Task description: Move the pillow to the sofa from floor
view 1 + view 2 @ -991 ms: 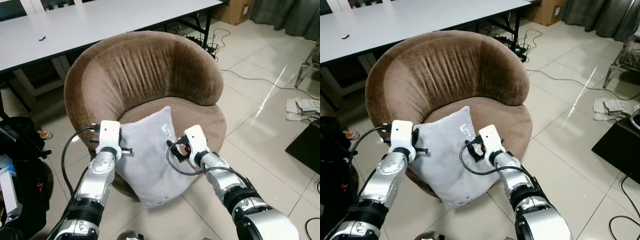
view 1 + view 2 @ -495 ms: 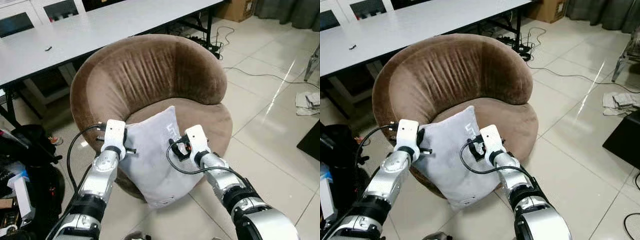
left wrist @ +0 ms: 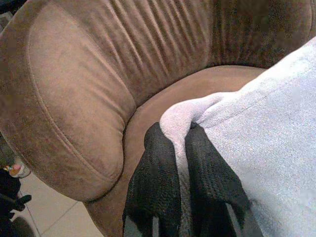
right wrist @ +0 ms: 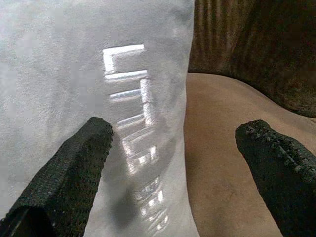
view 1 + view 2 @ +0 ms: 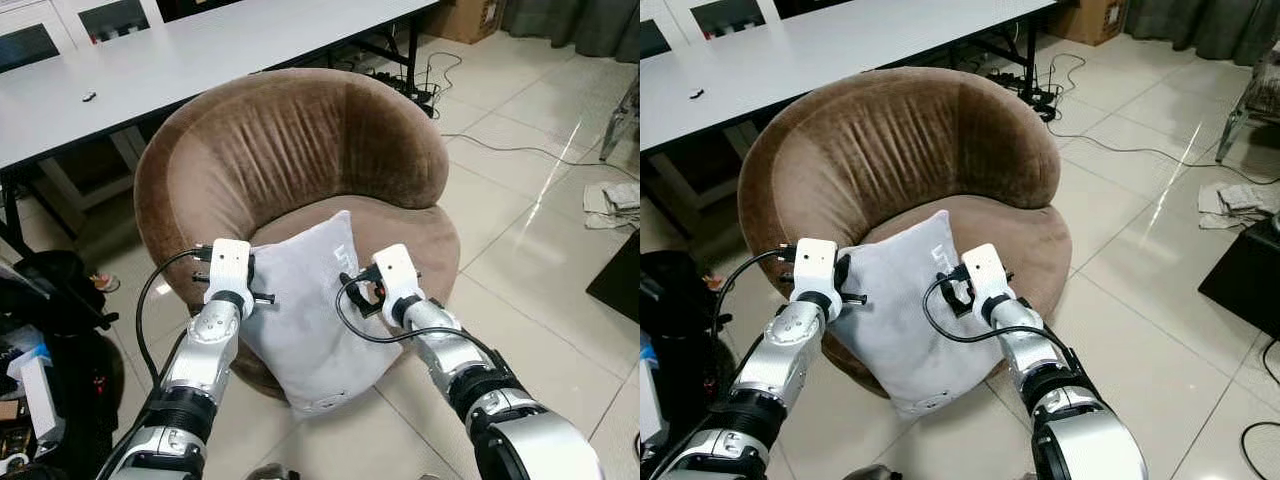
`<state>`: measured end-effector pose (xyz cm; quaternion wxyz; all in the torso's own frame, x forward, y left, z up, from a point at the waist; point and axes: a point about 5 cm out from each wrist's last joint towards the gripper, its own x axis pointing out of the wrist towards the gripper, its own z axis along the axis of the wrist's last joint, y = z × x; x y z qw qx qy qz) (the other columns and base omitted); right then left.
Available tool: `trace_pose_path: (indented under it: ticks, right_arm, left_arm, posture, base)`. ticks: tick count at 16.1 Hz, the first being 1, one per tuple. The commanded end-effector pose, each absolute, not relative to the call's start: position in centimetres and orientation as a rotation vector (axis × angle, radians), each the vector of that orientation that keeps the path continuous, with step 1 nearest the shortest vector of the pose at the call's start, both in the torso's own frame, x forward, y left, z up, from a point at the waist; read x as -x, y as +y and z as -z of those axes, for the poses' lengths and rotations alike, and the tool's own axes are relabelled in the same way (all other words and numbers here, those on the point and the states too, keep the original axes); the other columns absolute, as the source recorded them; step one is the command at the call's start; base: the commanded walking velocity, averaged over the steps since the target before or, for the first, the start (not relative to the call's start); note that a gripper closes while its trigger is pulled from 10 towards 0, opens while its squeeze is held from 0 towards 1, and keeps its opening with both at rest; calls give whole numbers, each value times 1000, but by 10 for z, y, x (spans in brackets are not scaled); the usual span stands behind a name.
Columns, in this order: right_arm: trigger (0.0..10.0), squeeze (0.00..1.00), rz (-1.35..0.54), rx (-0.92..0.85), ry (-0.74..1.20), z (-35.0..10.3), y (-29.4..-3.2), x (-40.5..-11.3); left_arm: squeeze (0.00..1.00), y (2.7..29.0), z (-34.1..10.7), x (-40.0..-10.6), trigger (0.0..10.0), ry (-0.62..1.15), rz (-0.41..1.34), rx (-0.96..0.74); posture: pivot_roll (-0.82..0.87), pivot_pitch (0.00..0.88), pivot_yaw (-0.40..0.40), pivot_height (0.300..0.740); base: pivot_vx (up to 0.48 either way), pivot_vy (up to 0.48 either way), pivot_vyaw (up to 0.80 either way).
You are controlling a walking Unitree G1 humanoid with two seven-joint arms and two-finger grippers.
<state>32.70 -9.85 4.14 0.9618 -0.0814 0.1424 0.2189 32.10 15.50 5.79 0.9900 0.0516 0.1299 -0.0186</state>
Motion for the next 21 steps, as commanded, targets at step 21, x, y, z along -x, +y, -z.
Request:
trace_pose_path:
  ticks: [21]
  right_arm:
    - [10000, 0, -495, 181, 310, -37, -97, -323]
  left_arm:
    - [0, 164, -69, -328, 10000, 210, -26, -112]
  posture:
    - [-48, 0, 52, 740]
  base:
    - [277, 0, 0]
